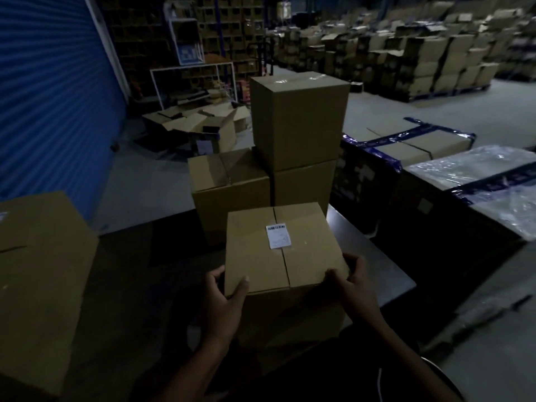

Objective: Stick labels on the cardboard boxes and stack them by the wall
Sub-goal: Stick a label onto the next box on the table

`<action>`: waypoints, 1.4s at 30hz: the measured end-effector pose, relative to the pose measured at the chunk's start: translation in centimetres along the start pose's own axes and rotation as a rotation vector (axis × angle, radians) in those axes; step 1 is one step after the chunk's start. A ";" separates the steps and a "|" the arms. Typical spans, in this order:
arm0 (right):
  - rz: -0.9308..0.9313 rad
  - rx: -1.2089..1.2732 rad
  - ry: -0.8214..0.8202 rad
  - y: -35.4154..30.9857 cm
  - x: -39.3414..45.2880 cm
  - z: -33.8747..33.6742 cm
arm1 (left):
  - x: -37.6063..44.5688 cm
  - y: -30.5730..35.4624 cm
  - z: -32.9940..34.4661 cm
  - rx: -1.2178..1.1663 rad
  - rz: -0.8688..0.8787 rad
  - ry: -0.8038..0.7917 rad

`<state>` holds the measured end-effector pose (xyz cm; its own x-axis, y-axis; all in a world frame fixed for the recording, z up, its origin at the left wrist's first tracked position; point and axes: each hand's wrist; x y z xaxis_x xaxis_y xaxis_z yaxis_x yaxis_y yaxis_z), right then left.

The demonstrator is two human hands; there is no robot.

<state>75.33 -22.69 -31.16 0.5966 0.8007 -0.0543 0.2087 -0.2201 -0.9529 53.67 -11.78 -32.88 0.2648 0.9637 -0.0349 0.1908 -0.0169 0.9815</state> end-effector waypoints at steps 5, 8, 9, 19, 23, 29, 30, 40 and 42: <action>-0.011 -0.186 0.035 1.5 2.1 -1.3 | 2.1 -0.2 1.4 0.122 -0.025 -0.080; -0.091 -0.441 0.080 1.1 3.5 -1.3 | 5.2 0.6 1.8 0.266 -0.084 -0.171; -0.168 -0.539 0.082 0.7 4.0 -1.2 | 6.4 1.0 2.2 0.325 -0.108 -0.193; -0.258 -1.082 0.101 -0.5 7.4 -1.4 | 13.5 3.2 7.9 0.758 -0.024 -0.353; -0.313 -1.038 0.089 -0.4 6.8 -2.3 | 16.2 3.9 9.4 0.822 0.113 -0.508; -0.181 -0.733 0.142 -0.7 8.6 -2.2 | 17.9 4.6 12.6 0.941 0.262 -0.608; -0.173 -0.668 0.180 -0.7 9.3 -2.5 | 18.0 4.6 12.7 0.947 0.255 -0.613; -0.158 -0.787 0.094 0.0 12.7 -2.4 | 17.9 3.9 12.7 0.917 0.323 -0.568; -0.129 -0.694 0.122 0.2 12.7 -3.0 | 17.9 3.7 12.8 0.917 0.337 -0.558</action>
<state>85.29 -14.19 -31.14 0.6083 0.7848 0.1183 0.7039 -0.4646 -0.5374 71.17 1.98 -32.23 0.7759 0.6230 -0.0992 0.5921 -0.6648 0.4555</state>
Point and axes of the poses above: each hand's wrist, its own x-axis towards the middle knuckle, its own z-axis out of the palm, y = z × x, and after that the axes turned 9 degrees about -y, right-handed
